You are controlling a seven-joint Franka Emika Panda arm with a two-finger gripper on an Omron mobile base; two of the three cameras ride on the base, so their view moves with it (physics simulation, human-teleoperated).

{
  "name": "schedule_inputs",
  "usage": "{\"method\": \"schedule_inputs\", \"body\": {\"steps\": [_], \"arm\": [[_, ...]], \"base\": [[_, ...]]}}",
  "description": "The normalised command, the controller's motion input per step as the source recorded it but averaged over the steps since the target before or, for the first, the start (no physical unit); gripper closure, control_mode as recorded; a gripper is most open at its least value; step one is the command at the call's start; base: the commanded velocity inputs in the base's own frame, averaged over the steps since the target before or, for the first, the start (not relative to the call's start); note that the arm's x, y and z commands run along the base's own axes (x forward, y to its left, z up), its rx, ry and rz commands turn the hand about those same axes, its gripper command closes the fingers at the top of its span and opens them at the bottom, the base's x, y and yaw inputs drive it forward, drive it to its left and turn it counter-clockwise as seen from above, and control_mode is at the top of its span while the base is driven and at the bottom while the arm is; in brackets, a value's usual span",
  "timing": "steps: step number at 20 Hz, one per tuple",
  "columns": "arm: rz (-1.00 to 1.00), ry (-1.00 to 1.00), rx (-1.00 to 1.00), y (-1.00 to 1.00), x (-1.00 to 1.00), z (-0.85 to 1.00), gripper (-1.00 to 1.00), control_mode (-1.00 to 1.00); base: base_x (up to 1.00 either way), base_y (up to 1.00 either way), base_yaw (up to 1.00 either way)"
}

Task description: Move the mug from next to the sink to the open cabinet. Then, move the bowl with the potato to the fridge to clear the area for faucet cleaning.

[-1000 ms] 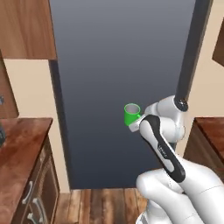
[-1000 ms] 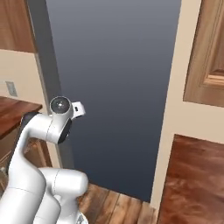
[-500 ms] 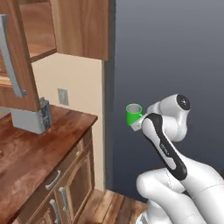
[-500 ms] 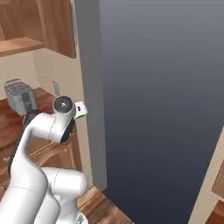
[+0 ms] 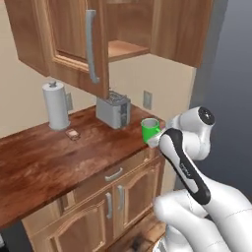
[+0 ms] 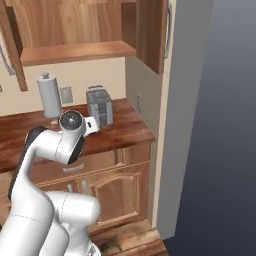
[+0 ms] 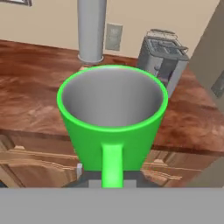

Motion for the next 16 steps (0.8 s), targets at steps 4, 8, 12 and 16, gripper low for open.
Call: {"method": "schedule_inputs", "body": {"steps": [4,8,12,16], "arm": [[0.00,0.00,0.00,0.00,0.00,0.00,1.00,1.00],[0.00,0.00,0.00,0.00,0.00,0.00,1.00,1.00],[0.00,0.00,0.00,0.00,0.00,0.00,1.00,1.00],[0.00,0.00,0.00,0.00,0.00,0.00,1.00,1.00]], "base": [[0.99,0.00,0.47],[1.00,0.00,0.23],[0.81,-0.39,0.16],[0.07,-0.60,0.11]]}}
